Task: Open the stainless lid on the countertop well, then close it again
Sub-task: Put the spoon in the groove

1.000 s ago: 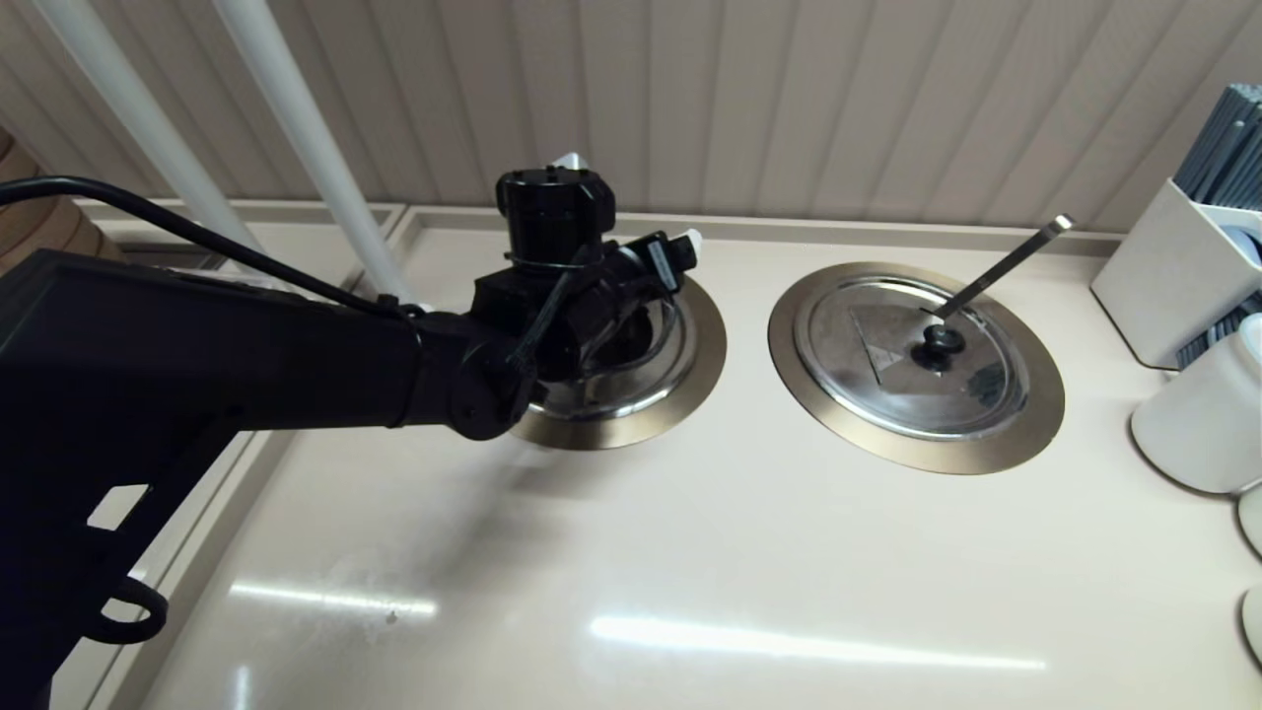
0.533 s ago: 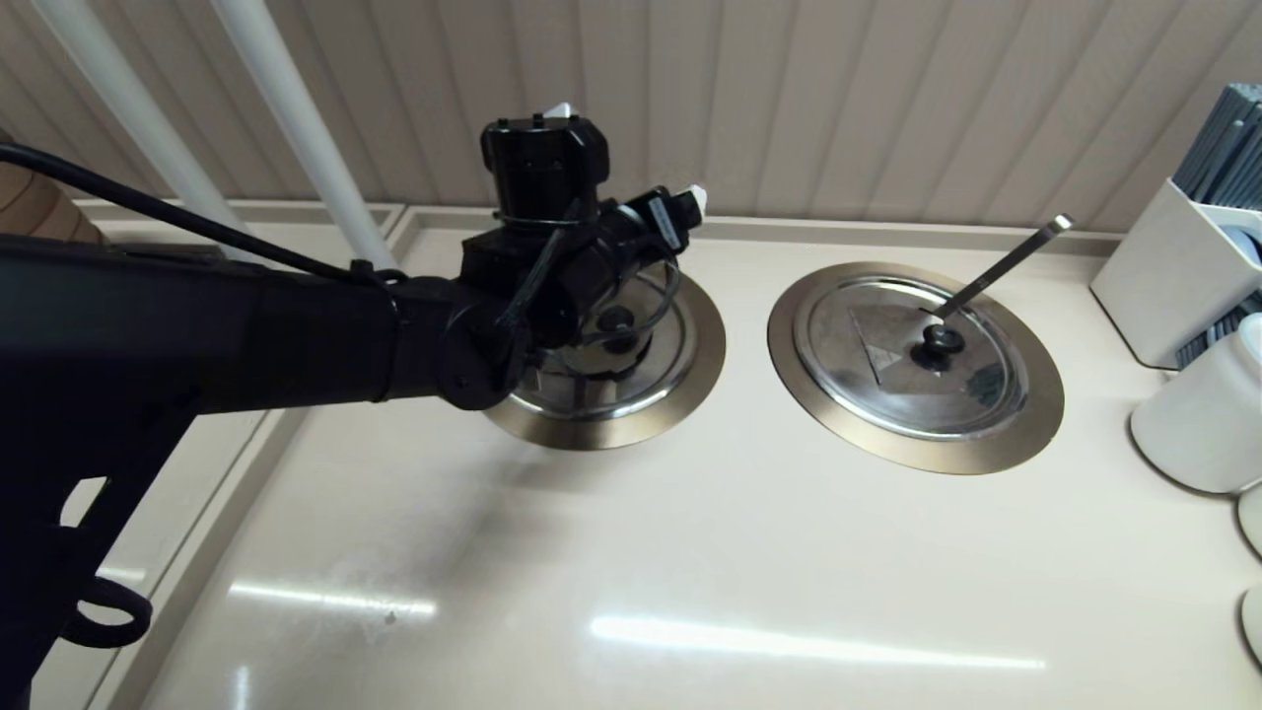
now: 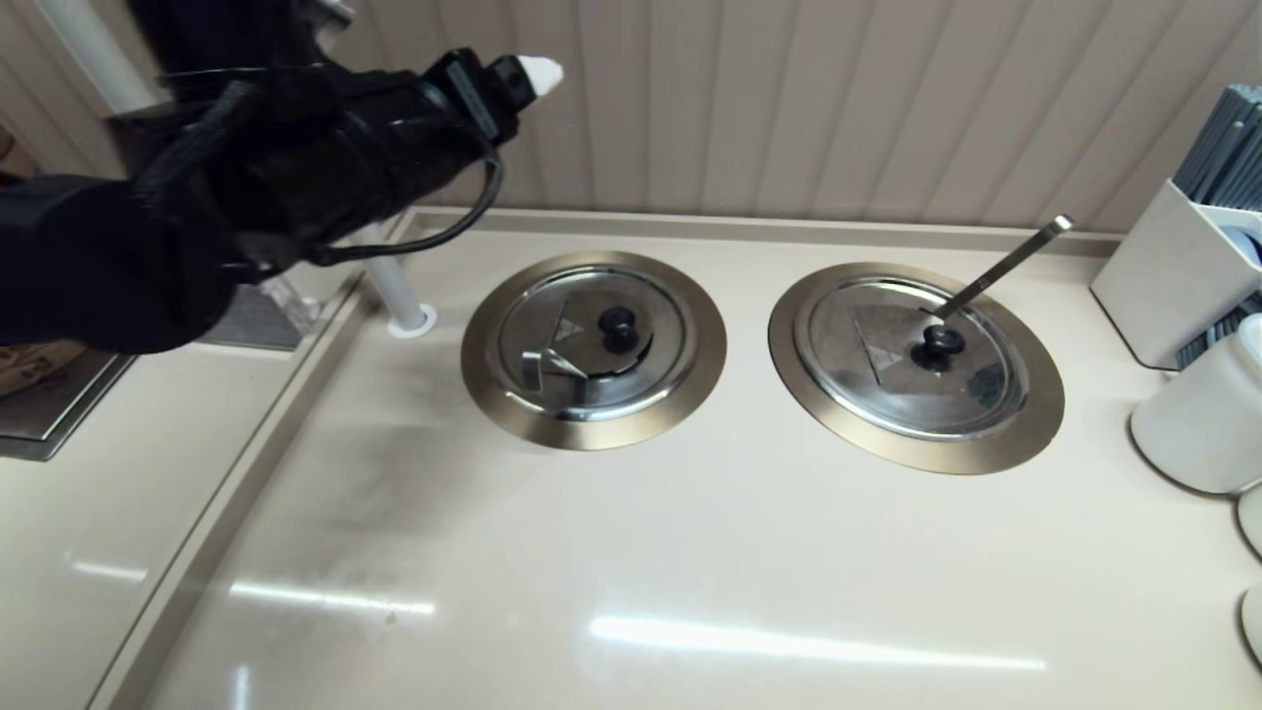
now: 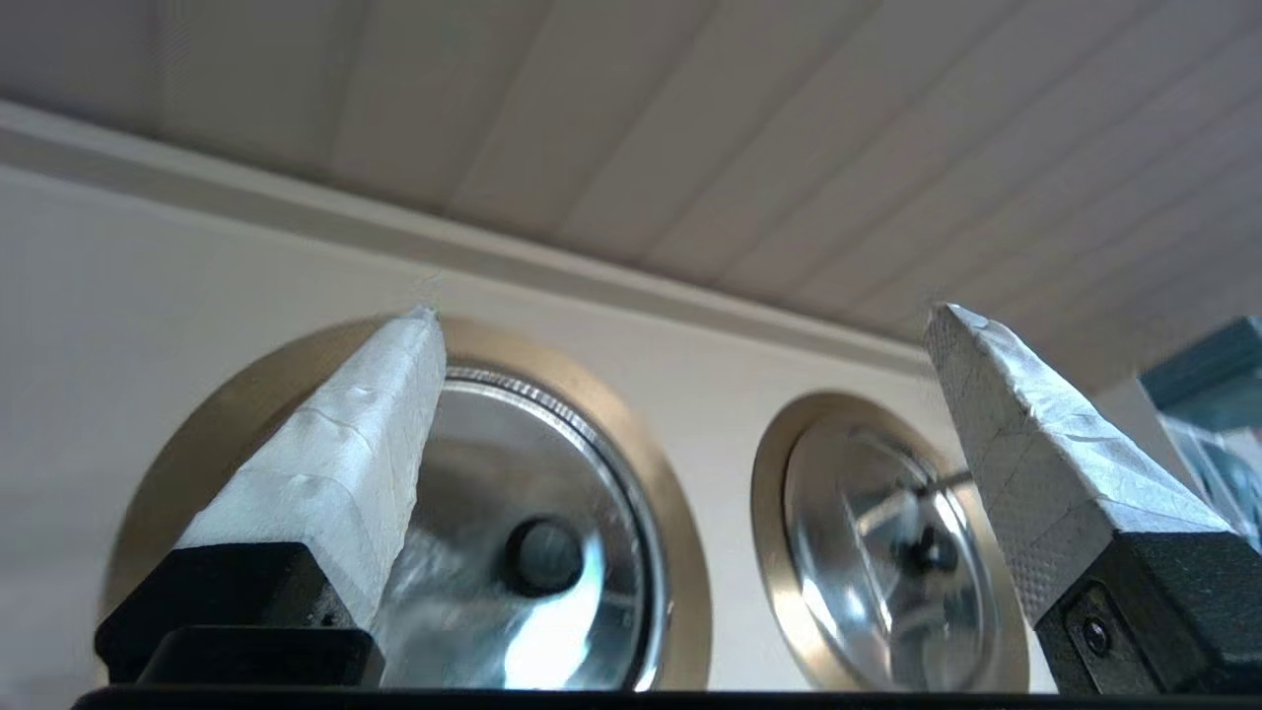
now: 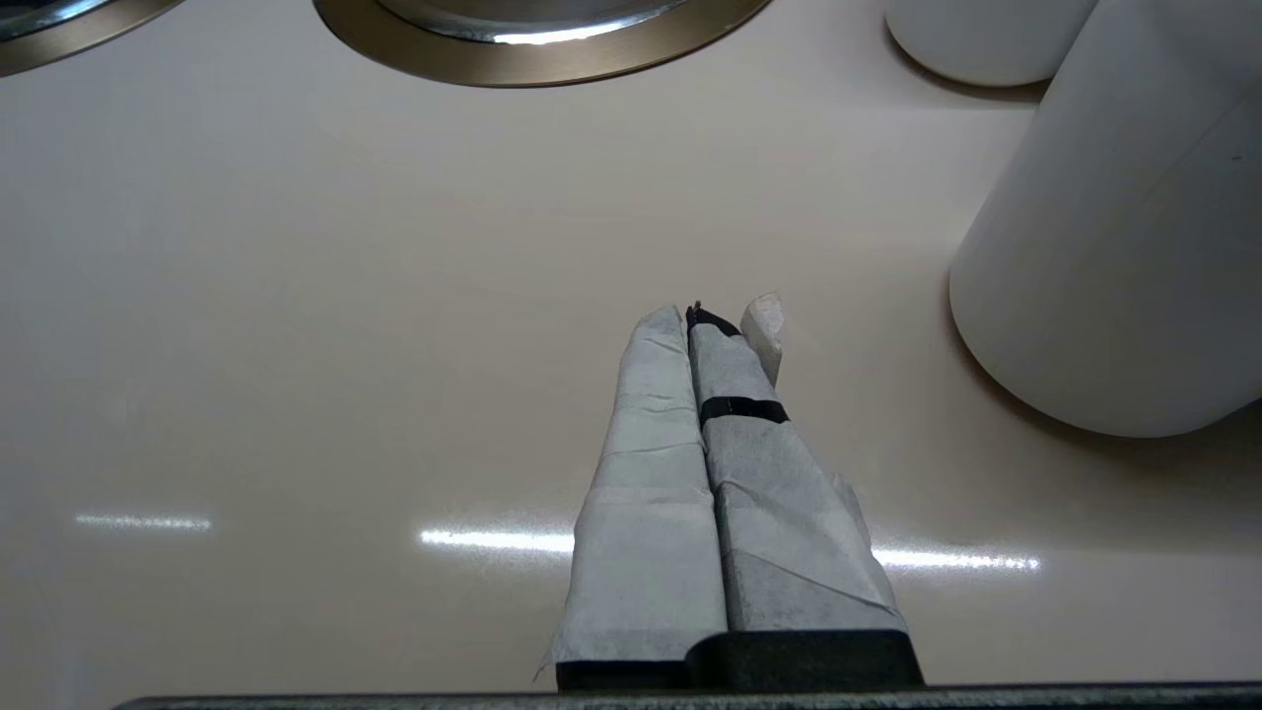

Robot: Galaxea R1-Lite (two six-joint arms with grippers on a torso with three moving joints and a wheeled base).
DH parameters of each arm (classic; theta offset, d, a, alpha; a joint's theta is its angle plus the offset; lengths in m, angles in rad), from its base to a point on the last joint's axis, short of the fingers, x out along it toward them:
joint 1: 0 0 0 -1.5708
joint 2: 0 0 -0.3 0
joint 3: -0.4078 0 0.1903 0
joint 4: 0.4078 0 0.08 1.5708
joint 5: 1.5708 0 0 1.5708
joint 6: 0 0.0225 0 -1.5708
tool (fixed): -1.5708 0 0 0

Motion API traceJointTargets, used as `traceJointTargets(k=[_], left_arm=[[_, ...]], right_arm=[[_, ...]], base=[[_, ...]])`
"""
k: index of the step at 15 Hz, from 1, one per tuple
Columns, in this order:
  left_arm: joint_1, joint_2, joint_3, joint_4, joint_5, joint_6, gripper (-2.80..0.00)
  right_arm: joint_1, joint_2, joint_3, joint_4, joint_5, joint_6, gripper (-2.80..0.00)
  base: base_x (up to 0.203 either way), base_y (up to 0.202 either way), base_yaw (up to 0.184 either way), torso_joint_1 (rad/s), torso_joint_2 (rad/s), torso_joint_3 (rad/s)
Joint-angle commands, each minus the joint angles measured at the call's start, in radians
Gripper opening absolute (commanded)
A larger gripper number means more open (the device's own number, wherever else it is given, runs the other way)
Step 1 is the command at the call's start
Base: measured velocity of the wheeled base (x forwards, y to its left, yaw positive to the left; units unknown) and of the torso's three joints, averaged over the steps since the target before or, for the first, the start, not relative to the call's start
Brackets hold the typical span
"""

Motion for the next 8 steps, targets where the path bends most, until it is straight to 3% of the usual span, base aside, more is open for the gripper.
traceJointTargets(k=[1,3,5,8], left_arm=[[0.076,-0.172,0.155,0.007,-0.116,0.003,0.00],[0.186,-0.241,0.320,0.002,-0.233,0.013,0.00],[0.239,-0.285,0.467,-0.044,-0.327,0.017,0.00],[0.264,-0.333,0.636,-0.187,-0.378,0.039,0.00]], right_arm=[[0.000,0.000,0.005,0.000,0.001,0.000,-2.80],[0.000,0.000,0.005,0.000,0.000,0.000,-2.80],[0.000,0.000,0.005,0.000,0.000,0.000,-2.80],[0.000,0.000,0.005,0.000,0.000,0.000,-2.80]], base=[[0.000,0.000,0.000,0.000,0.00,0.000],[0.000,0.000,0.000,0.000,0.00,0.000],[0.000,0.000,0.000,0.000,0.00,0.000],[0.000,0.000,0.000,0.000,0.00,0.000]])
